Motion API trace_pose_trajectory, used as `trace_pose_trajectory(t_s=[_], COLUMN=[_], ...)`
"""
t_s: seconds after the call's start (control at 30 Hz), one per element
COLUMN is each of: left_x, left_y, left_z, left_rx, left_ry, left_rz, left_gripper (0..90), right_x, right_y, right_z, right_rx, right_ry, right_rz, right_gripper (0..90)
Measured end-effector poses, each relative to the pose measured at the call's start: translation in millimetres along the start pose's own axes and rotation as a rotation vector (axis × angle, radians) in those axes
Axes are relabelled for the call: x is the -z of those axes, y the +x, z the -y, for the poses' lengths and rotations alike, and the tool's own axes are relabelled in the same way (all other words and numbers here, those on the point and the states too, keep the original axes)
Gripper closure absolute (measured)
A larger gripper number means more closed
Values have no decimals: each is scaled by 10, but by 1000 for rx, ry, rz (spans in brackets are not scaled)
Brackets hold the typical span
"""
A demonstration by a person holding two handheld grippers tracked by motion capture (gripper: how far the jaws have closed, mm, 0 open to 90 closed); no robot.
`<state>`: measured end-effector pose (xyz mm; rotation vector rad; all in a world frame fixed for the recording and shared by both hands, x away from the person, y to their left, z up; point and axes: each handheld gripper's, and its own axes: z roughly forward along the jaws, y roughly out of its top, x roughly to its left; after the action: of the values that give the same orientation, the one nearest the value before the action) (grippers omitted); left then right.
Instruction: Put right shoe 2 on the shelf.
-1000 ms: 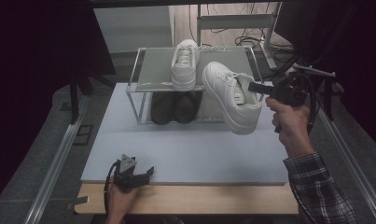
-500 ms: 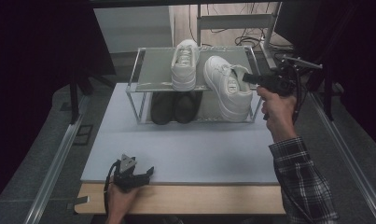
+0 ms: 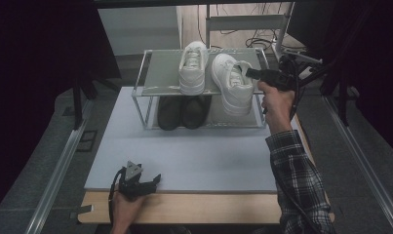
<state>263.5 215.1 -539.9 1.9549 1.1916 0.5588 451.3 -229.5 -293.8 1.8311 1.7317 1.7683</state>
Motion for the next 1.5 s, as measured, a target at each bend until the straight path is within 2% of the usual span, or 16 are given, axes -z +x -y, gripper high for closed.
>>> trace_pose_trajectory(t_s=[0.17,0.33,0.5,0.73,0.97,1.2,1.5], left_x=[0,0,0,0,0,0,0], left_y=[0,0,0,0,0,0,0], left_z=[0,0,1,1,1,1,1], left_rx=[0,-1,-1,0,0,0,-1], left_ry=[0,0,0,0,0,0,0], left_rz=[0,0,0,0,0,0,0], left_gripper=[128,128,127,127,128,128,128], right_x=[-95,-145,-149,-172,-87,94,330], right_y=[-8,20,-6,33,46,6,-53], right_z=[-22,-27,-25,-9,-48,-66,38], right_rx=[-12,5,4,44,57,75,125], right_ry=[-13,-21,-28,-14,-23,-37,-26], right_rz=[-8,-9,-40,-27,-48,-56,-77], right_gripper=[818,770,636,553,535,532,641])
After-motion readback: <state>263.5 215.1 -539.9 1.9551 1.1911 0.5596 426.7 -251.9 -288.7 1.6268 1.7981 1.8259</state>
